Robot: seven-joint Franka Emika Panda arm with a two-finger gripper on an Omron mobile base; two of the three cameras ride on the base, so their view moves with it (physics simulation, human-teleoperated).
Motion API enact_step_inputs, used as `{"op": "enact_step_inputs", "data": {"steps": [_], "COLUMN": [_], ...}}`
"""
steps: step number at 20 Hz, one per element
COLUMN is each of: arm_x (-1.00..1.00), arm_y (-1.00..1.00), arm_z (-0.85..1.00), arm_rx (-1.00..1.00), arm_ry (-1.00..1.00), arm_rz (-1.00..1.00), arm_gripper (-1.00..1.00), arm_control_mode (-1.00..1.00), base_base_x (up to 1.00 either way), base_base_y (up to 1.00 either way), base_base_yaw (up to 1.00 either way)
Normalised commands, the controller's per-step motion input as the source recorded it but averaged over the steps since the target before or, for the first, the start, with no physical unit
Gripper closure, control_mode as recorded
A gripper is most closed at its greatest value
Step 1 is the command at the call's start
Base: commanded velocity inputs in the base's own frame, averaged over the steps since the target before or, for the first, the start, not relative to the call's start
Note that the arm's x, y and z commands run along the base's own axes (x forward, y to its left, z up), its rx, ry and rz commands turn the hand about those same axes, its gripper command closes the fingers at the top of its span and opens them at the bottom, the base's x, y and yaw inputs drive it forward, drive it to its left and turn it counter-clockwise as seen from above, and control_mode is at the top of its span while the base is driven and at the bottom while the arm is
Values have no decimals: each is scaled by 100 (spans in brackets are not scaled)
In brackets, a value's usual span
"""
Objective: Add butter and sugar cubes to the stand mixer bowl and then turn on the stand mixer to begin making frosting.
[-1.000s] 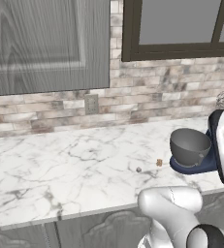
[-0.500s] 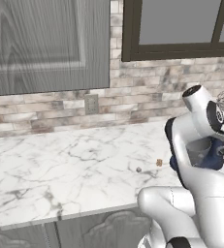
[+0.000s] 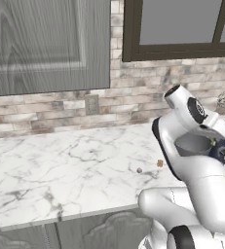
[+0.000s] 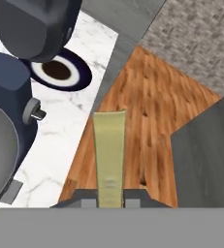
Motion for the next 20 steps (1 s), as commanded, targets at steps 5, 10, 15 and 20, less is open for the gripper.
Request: {"op": "enact_step_inputs", "data": {"steps": [5,10,15,20], "arm_x": [36,33,38,39], "arm_y": [0,0,0,-2], "arm_z": [-17,-25,-26,-23], "arm_rx": [1,6,9,7], "arm_ry": [4,0,0,0], "arm_rz": [2,3,7,9], "arm_gripper": [100,100,100,100], "arm_control_mode": [-100,-100,-100,-100], "base_base_x": [0,0,0,0], "base_base_y": [0,0,0,0], "base_base_yaw": [0,0,0,0]}}
